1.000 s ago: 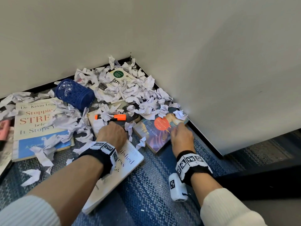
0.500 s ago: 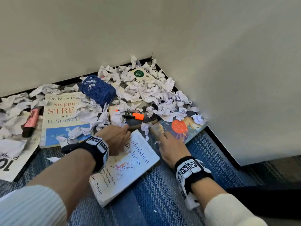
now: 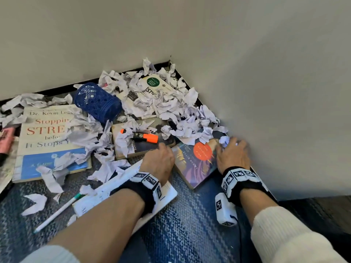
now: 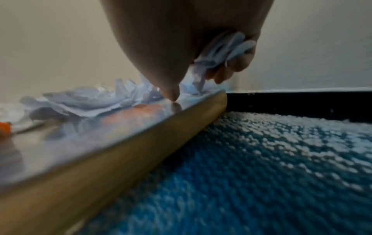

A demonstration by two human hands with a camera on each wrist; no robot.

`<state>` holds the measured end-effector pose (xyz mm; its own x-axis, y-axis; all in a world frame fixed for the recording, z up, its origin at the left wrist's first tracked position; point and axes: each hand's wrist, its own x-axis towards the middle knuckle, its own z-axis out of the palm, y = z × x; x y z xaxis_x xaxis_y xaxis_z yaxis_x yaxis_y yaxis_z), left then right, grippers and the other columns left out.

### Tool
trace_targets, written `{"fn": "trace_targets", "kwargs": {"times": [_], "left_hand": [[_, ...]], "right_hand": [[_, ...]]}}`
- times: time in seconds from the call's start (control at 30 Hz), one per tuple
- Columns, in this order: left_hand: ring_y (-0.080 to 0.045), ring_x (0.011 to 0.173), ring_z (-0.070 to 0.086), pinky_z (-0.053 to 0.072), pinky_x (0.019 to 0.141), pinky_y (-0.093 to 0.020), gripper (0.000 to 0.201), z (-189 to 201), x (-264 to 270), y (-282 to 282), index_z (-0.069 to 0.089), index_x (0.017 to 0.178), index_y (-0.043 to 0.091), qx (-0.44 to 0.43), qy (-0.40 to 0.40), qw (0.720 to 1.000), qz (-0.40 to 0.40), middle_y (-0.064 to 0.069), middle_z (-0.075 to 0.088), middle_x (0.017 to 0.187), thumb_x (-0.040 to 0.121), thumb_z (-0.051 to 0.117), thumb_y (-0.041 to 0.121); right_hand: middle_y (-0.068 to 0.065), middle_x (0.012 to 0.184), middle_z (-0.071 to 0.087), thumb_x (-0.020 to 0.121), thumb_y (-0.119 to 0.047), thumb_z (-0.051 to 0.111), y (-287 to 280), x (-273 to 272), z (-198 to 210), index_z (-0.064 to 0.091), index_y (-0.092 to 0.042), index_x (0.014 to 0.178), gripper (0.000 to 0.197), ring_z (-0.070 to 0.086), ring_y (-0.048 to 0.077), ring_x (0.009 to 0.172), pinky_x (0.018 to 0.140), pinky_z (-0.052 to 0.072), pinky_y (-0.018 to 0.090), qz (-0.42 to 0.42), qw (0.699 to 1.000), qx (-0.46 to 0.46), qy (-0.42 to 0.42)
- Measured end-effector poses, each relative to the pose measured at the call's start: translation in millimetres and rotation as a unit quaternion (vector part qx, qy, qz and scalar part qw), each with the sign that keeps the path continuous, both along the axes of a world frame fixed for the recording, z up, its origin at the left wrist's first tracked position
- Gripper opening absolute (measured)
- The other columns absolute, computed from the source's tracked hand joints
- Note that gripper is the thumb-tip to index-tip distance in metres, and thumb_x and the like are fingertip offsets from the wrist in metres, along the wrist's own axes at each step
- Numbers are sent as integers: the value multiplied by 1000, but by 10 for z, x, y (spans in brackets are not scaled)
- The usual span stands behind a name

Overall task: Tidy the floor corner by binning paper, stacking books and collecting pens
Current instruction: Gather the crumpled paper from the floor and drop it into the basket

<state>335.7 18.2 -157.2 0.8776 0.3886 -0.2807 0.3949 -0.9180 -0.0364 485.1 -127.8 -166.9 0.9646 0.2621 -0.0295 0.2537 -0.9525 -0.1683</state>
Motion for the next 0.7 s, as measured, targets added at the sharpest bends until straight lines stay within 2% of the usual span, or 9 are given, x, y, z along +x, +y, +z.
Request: {"fn": "trace_targets", "kwargs": {"times": [0.17, 0.23, 0.3, 0.37, 0.47, 0.53, 0.57, 0.63, 0.7], "left_hand": [[-24, 100, 65, 43, 63, -30, 26, 3, 72, -74, 45, 123, 6, -16, 1, 1000, 17, -11, 51, 119, 98, 39, 4], [-25, 96, 65, 41, 60, -31, 24, -2, 32, -42, 47, 120, 7, -31, -27, 999, 28, -11, 50, 119, 100, 32, 9], [-25, 88, 64, 41, 58, -33, 26, 30, 11, -13, 48, 114, 9, -43, -66, 996, 50, -15, 47, 124, 102, 29, 21], [-23, 80, 59, 43, 57, -33, 27, 76, 97, 47, 47, 106, 10, -65, -152, 983, 86, -14, 47, 117, 102, 29, 29], [-27, 80, 49, 42, 65, -35, 15, 128, 397, 165, 53, 96, 2, -79, -309, 944, 88, -15, 49, 102, 98, 41, 12], [-29, 86, 44, 37, 73, -34, 16, 112, 576, 222, 54, 95, -1, -69, -315, 942, 93, -19, 48, 104, 86, 41, -4], [-31, 89, 44, 39, 75, -35, 21, 112, 627, 232, 54, 96, -2, -78, -312, 942, 93, -21, 48, 107, 81, 41, -8], [-39, 99, 48, 47, 84, -47, 23, 82, 669, 210, 54, 103, -6, -98, -302, 947, 54, -27, 48, 115, 81, 47, -9], [-42, 127, 37, 38, 101, -60, 31, -10, 649, 136, 48, 121, -6, -100, -190, 976, -13, -27, 37, 135, 91, 43, 1]], "right_hand": [[22, 108, 50, 99, -38, 42, -34, -71, -140, 50, -9, 115, 34, 56, 41, 95, 73, 45, 41, 25, 999, 14, -30], [23, 101, 51, 99, -32, 44, 16, -97, -142, 55, -6, 106, 29, 57, 42, 88, 69, 44, 42, 27, 996, 51, -62], [25, 97, 52, 94, -22, 49, 71, -103, -97, 61, 2, 96, 27, 56, 42, 82, 69, 44, 43, -17, 987, 135, -90], [25, 96, 51, 89, -16, 53, 151, -87, -42, 63, 7, 89, 25, 54, 40, 83, 73, 40, 40, -67, 972, 212, -82], [24, 97, 51, 83, -6, 57, 322, -134, 33, 61, 9, 88, 17, 52, 36, 85, 77, 32, 34, -41, 958, 272, -85], [24, 105, 51, 80, 2, 55, 428, -174, 33, 56, 8, 97, 18, 53, 37, 92, 81, 34, 31, 16, 953, 289, -92], [23, 114, 49, 81, 4, 52, 467, -187, 22, 52, 7, 103, 22, 52, 37, 100, 88, 38, 32, 49, 954, 283, -86], [16, 143, 36, 81, 7, 45, 507, -165, -21, 47, 0, 119, 39, 47, 34, 122, 99, 44, 40, 113, 958, 257, -57], [8, 158, 21, 80, 10, 43, 476, -117, -105, 41, -11, 138, 62, 36, 30, 137, 107, 40, 45, 191, 963, 188, -17]]}}
